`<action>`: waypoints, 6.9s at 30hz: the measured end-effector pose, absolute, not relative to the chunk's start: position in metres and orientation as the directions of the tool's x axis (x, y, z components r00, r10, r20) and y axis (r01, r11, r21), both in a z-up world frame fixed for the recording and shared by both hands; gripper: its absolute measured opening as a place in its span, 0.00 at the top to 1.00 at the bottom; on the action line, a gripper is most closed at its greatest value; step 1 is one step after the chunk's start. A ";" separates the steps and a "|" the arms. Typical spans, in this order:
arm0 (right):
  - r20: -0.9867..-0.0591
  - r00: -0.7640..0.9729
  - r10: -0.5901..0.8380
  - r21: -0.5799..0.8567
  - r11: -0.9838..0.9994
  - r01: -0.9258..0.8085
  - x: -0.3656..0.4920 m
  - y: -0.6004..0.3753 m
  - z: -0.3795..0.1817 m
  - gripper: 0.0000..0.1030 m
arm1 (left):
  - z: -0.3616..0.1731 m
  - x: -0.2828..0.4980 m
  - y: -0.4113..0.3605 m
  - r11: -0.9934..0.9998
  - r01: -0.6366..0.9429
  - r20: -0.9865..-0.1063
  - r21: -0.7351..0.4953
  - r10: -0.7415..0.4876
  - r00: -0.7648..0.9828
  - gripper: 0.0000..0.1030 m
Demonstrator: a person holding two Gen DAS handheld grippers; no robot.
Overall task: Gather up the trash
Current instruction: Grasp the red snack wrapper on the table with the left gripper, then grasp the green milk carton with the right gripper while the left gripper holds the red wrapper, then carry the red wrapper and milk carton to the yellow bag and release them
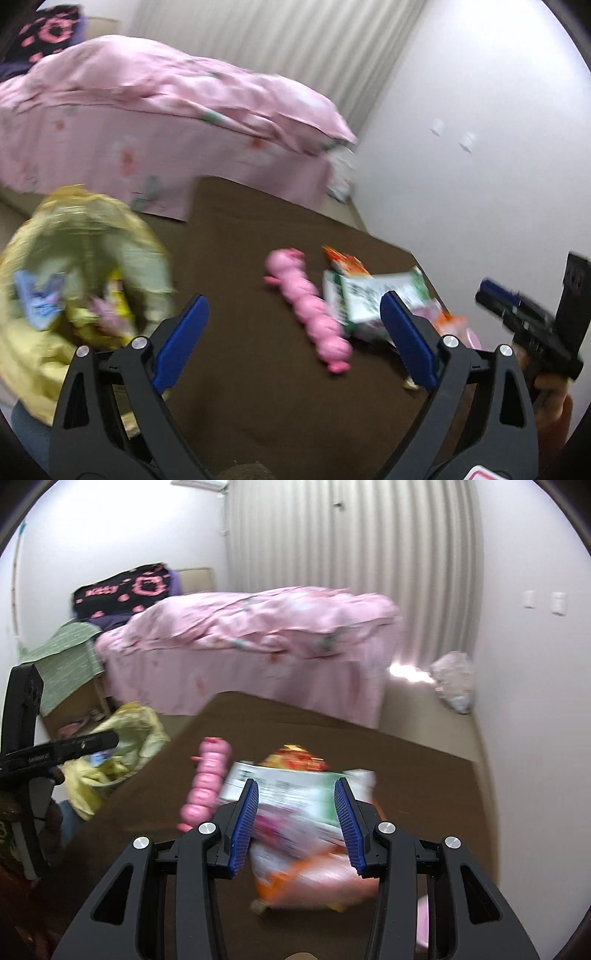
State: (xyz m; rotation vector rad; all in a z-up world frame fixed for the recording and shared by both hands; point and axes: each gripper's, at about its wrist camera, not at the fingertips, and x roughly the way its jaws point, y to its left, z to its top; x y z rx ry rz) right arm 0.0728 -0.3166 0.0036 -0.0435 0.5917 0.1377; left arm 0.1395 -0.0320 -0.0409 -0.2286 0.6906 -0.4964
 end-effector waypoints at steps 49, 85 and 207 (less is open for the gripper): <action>-0.572 0.806 0.149 0.072 0.989 -0.132 0.031 -0.345 -0.035 0.61 | -0.089 0.266 -0.186 0.863 0.476 -0.772 -0.168 -0.415 0.481 0.39; -0.721 0.656 0.223 0.305 0.952 0.012 0.151 -0.300 -0.067 0.49 | -0.070 0.113 -0.010 0.890 0.261 -0.665 -0.374 -0.454 0.593 0.87; -0.650 0.480 0.589 0.192 0.739 -0.646 0.236 -0.048 -0.045 0.39 | -0.079 0.137 0.145 0.899 -0.228 -0.644 -0.375 -0.075 0.761 0.45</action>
